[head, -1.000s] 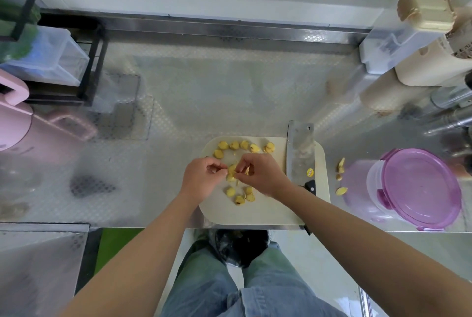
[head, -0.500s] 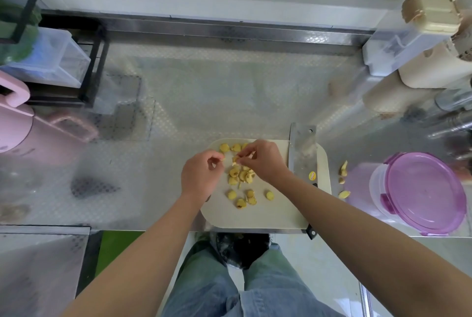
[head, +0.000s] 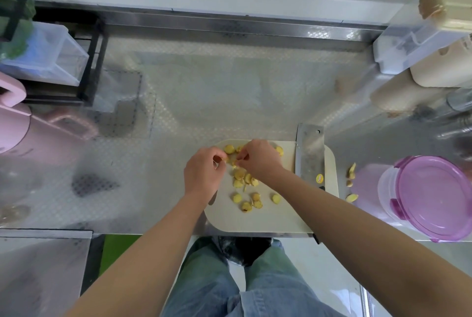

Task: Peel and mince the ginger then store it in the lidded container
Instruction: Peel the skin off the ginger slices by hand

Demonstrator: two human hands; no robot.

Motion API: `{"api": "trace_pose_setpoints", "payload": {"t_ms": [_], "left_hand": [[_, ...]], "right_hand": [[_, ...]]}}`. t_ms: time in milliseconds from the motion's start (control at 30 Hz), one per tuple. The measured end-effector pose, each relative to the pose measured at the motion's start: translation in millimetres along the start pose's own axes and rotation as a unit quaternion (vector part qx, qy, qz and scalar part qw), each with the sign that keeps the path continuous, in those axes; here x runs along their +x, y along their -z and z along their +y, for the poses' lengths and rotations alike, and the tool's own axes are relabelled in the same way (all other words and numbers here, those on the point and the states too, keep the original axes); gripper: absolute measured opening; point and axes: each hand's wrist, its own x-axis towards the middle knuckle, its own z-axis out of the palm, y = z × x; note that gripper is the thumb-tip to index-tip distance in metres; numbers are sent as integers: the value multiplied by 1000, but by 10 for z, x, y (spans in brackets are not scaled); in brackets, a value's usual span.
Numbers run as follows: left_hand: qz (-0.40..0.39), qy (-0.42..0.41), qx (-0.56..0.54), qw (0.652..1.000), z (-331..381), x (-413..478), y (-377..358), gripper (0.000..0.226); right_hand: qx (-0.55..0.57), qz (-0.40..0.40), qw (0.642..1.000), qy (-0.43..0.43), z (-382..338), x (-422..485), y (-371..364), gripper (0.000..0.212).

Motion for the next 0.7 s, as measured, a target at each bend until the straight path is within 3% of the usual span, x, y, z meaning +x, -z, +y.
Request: {"api": "trace_pose_setpoints", "payload": {"t_ms": [167,433,700], "left_hand": [[-4,-11,23,1000,24,-20,1,8],[-5,-72,82,994,80,18,-95,5],[13,-98,78,992,77,-98,-76,11]], "right_hand": [[-31,47,998,7,-49,-9,-38,9],[36,95,992,73,178,-123,28,16],[-60,39,985,157,381,-332,-96,18]]}}
